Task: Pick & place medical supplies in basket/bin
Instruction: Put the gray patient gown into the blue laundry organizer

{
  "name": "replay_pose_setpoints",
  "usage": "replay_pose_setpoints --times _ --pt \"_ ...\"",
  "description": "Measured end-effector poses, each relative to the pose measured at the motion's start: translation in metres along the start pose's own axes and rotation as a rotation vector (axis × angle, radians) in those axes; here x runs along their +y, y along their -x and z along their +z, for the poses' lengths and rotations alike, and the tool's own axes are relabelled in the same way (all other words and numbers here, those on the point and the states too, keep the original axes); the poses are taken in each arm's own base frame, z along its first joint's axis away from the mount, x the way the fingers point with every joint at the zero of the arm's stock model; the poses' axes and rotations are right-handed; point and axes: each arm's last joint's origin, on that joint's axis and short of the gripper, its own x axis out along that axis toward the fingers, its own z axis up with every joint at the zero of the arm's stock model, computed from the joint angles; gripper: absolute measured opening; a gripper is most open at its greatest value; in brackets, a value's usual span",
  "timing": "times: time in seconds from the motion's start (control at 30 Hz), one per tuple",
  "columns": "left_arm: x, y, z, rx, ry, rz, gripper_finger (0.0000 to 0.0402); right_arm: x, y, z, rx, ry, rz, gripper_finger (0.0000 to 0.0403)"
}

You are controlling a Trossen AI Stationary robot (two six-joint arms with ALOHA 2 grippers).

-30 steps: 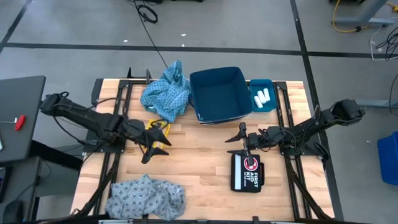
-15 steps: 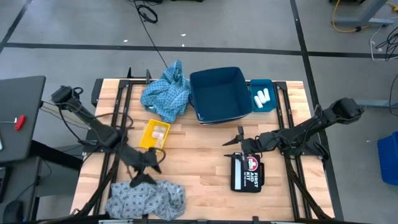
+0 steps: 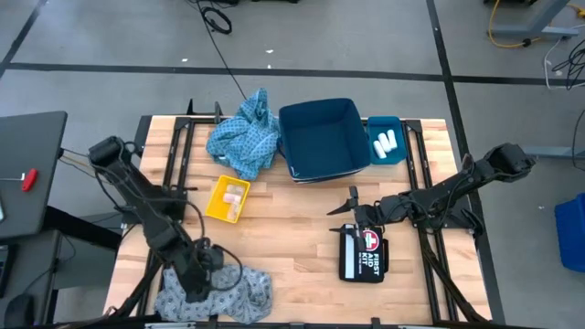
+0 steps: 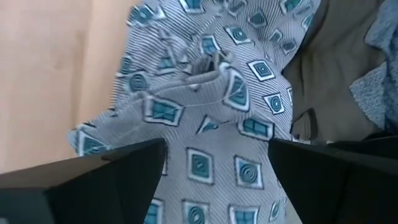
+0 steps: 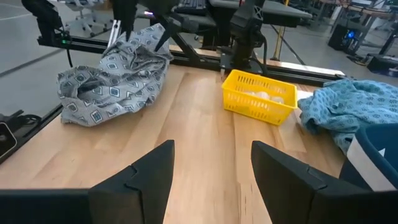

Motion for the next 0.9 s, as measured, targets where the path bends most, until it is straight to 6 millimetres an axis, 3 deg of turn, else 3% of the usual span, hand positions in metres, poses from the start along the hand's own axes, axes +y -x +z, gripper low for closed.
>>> replay_pose_setpoints --times 0.33,0.6,0.77,0.9 --pt "-0.008 -0.065 -0.006 0.235 0.011 0.07 0.0333 0.0 0.0 -0.001 0.013 0.003 -0.008 0.0222" --pt "-0.004 -0.103 -0.01 0.26 -0.014 0.13 0.0359 -0.001 0.0 -0.002 0.018 0.007 -0.036 0.0222" --pt "-0.002 -0.105 -0.007 0.163 -0.019 0.196 0.0338 -0.001 0.0 -0.002 0.019 0.007 -0.036 0.0222" --pt "0.002 -0.106 -0.002 0.133 -0.006 0.215 0.0281 -0.001 0.0 -0.002 0.02 0.008 -0.035 0.0222"
